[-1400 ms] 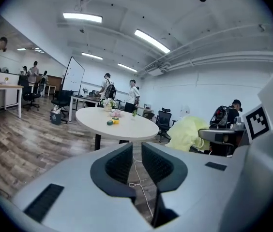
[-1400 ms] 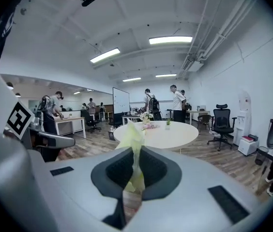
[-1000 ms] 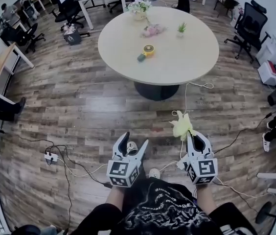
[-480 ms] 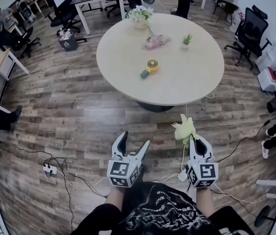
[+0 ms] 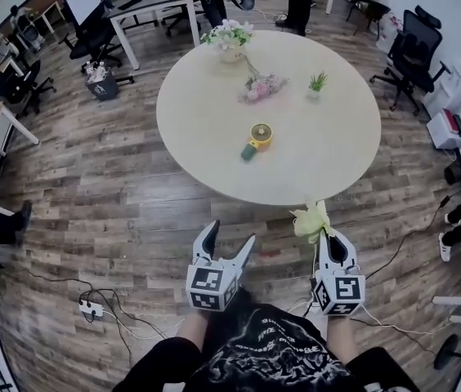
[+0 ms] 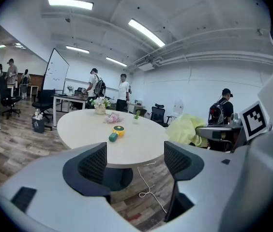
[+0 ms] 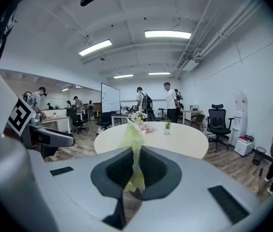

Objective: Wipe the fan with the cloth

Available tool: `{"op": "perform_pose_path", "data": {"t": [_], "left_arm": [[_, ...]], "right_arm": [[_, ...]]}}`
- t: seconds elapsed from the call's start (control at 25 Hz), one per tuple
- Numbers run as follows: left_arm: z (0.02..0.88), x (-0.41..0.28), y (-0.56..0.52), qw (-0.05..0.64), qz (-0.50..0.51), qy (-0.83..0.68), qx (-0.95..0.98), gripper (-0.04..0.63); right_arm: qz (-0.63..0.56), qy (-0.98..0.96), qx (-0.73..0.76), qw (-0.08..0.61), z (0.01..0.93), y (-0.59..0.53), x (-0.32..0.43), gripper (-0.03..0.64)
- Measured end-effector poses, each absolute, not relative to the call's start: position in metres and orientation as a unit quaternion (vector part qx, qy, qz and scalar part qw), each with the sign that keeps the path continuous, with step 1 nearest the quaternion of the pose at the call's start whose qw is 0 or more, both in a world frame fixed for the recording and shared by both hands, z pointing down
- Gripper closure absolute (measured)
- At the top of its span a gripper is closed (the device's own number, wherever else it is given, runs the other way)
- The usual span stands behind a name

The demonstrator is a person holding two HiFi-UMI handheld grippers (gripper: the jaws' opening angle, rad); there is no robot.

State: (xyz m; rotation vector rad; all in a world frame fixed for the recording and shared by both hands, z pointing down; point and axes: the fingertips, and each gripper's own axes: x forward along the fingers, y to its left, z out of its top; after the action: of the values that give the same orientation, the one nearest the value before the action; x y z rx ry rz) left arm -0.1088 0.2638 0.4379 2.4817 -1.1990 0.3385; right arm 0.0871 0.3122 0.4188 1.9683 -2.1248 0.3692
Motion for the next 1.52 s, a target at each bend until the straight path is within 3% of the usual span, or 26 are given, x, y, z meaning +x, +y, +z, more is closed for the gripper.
{"op": "perform_pose_path", "data": {"t": [0.84,1.52], "left_arm": [[0.459,-0.124,0.153,0.191,0.148,-0.396,0.886,0.222],[0.489,-0.039,0.020,0.225,0.193,-0.468,0.832,0.222]], "right_arm": [[0.133,-0.691,0.704,0.092,0.421,0.192,0.084,0.594],[0.123,-0.790,0.591,0.111,0.423,-0.009,0.153,0.592]]}}
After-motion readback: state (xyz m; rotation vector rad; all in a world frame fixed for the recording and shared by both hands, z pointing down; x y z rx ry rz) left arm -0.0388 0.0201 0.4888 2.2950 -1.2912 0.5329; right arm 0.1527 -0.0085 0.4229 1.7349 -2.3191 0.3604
